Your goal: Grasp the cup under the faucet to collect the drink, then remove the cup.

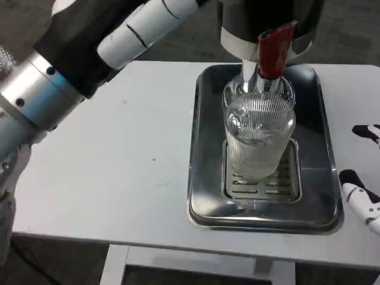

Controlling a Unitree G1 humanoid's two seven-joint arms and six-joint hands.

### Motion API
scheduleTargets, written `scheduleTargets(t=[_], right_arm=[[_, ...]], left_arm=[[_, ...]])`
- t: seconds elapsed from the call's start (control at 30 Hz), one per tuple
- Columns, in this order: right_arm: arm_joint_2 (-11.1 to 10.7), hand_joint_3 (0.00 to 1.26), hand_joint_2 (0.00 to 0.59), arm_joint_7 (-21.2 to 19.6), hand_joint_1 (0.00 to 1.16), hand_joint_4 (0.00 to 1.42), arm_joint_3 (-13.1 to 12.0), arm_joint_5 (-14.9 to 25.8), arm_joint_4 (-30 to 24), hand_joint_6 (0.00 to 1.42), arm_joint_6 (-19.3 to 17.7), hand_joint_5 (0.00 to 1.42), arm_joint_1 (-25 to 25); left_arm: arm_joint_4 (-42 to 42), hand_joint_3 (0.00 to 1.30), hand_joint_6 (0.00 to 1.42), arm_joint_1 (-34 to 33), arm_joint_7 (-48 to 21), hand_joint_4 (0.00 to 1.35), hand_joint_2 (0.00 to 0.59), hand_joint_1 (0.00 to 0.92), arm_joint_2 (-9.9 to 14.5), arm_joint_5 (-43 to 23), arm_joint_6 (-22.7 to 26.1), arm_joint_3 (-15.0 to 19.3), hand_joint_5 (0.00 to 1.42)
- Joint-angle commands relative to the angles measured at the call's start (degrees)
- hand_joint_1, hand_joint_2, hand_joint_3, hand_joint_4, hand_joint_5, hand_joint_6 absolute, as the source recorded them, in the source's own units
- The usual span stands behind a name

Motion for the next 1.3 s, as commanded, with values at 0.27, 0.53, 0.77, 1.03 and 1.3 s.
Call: scheduleTargets(t=[0.27,0.53,0.77,1.03,1.3], right_arm=[[-0.44,0.13,0.476,-0.86,0.40,0.05,-0.30,0.78,-0.21,0.15,-0.18,0.06,0.46],[-0.39,0.13,0.476,-1.01,0.40,0.05,0.04,0.59,0.03,0.15,0.08,0.06,0.56],[-0.30,0.13,0.476,-0.89,0.40,0.05,0.52,0.43,0.22,0.15,0.39,0.06,0.33],[-0.30,0.13,0.476,-0.88,0.40,0.05,1.09,0.38,0.50,0.14,0.74,0.06,-0.22],[-0.28,0.13,0.476,-0.94,0.40,0.06,1.17,0.38,0.62,0.13,0.90,0.06,-0.18]], left_arm=[[6.46,0.16,0.28,-3.41,-4.62,0.13,0.121,0.000,-2.95,-0.74,2.09,-3.63,0.27],[8.40,0.16,0.28,-3.37,-6.54,0.13,0.116,0.000,-3.25,-0.10,2.29,-4.53,0.27],[9.28,0.16,0.28,-2.92,-9.11,0.13,0.112,0.000,-1.74,1.32,2.58,-5.55,0.27],[10.39,0.17,0.27,-3.16,-10.36,0.13,0.105,0.000,-1.31,3.54,1.74,-6.59,0.27],[11.38,0.17,0.27,-3.94,-11.84,0.13,0.099,0.000,-0.83,5.82,0.54,-7.76,0.27]])
